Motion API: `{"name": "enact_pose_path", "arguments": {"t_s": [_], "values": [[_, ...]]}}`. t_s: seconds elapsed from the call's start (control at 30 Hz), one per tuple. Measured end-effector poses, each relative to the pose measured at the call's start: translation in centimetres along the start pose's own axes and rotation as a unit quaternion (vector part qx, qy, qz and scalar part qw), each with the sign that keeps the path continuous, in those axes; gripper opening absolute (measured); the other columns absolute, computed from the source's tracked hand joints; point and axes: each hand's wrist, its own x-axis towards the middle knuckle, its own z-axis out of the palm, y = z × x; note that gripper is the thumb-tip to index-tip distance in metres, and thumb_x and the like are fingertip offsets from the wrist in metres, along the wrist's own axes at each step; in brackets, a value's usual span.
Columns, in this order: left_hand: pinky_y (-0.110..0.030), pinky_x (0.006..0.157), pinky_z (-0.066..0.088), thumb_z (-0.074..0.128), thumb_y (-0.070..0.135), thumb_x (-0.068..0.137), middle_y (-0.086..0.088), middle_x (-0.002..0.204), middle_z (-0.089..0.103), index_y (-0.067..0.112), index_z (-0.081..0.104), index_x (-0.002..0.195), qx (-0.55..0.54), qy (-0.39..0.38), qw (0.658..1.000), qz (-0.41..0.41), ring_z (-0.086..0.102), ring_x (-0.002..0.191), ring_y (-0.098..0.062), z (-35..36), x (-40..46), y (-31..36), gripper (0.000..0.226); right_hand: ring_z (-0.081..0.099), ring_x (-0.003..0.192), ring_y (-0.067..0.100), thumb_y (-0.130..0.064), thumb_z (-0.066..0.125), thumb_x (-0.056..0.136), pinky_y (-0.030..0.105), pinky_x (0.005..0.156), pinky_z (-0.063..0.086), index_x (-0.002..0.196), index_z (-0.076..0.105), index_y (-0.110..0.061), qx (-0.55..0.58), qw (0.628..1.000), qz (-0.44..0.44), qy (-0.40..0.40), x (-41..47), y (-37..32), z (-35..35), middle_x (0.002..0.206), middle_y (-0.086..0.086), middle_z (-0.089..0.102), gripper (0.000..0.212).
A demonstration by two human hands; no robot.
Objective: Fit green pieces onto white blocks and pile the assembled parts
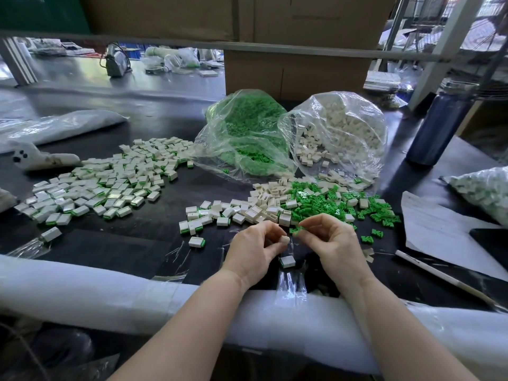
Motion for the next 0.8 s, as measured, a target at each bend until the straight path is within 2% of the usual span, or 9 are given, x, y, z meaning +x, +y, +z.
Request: {"name": "enact_pose_path", "arguments": {"t_s": [0.07,0.13,0.23,0.33,0.43,0.63,0.8], "values": [[-0.016,0.074,0.046,0.069,0.024,0.083,0.012,0.079,0.062,0.032,0.059,0.080,0.007,-0.007,1.000,0.006,0.057,0.072,-0.004,-0.04,-0.02,0.01,0.013,0.065,0.072,0.010,-0.001,0.071,0.077,0.025,0.071,0.054,0.076,0.066,-0.018,0.010,1.000,0.005,-0.005,0.06,0.08,-0.01,0.071,-0.003,0.069,0.018],[-0.015,0.074,0.043,0.068,0.026,0.083,0.013,0.078,0.061,0.034,0.059,0.081,0.010,-0.016,1.000,0.011,0.054,0.070,0.000,-0.08,-0.07,-0.01,0.013,0.063,0.069,0.003,-0.002,0.072,0.077,0.017,0.067,0.051,0.073,0.066,-0.021,0.004,1.000,0.001,-0.013,0.06,0.14,-0.03,0.069,-0.008,0.068,0.021],[-0.024,0.086,0.042,0.068,0.028,0.083,0.016,0.075,0.060,0.036,0.058,0.081,0.021,-0.026,0.999,0.013,0.056,0.073,-0.003,-0.01,-0.06,-0.12,0.013,0.062,0.067,0.002,-0.001,0.072,0.077,0.013,0.064,0.048,0.073,0.066,-0.021,0.006,1.000,0.001,-0.019,0.07,0.19,-0.03,0.068,-0.010,0.068,0.021],[-0.030,0.092,0.044,0.070,0.029,0.081,0.015,0.076,0.062,0.034,0.058,0.083,0.018,-0.030,0.999,0.009,0.058,0.077,-0.006,0.02,0.01,-0.19,0.013,0.062,0.063,0.007,0.000,0.072,0.076,0.017,0.062,0.050,0.073,0.066,-0.016,-0.004,1.000,0.008,-0.028,0.00,0.19,0.11,0.064,-0.007,0.067,0.018],[-0.027,0.085,0.049,0.071,0.025,0.080,0.011,0.078,0.066,0.027,0.063,0.083,-0.024,-0.032,0.999,0.007,0.061,0.076,-0.006,0.04,0.07,-0.29,0.009,0.063,0.058,0.013,0.000,0.071,0.078,0.021,0.059,0.052,0.072,0.066,-0.012,-0.005,0.999,0.019,-0.033,-0.10,0.05,0.14,0.060,-0.001,0.067,0.015],[-0.030,0.083,0.052,0.075,0.019,0.077,0.005,0.078,0.070,0.030,0.064,0.075,-0.075,-0.016,0.997,-0.012,0.065,0.077,-0.011,0.11,0.21,-0.40,0.016,0.063,0.063,0.024,-0.001,0.071,0.077,0.035,0.066,0.054,0.071,0.065,-0.011,-0.023,0.999,0.029,-0.022,-0.11,0.04,0.04,0.066,0.011,0.067,0.014],[-0.035,0.086,0.053,0.074,0.013,0.077,0.004,0.078,0.070,0.029,0.064,0.076,-0.114,-0.024,0.993,-0.018,0.066,0.080,-0.015,0.02,0.26,-0.42,0.018,0.063,0.055,0.015,0.002,0.070,0.078,0.023,0.056,0.053,0.075,0.065,-0.011,-0.001,0.999,0.038,-0.023,-0.17,-0.05,0.02,0.062,0.006,0.068,0.014]]}}
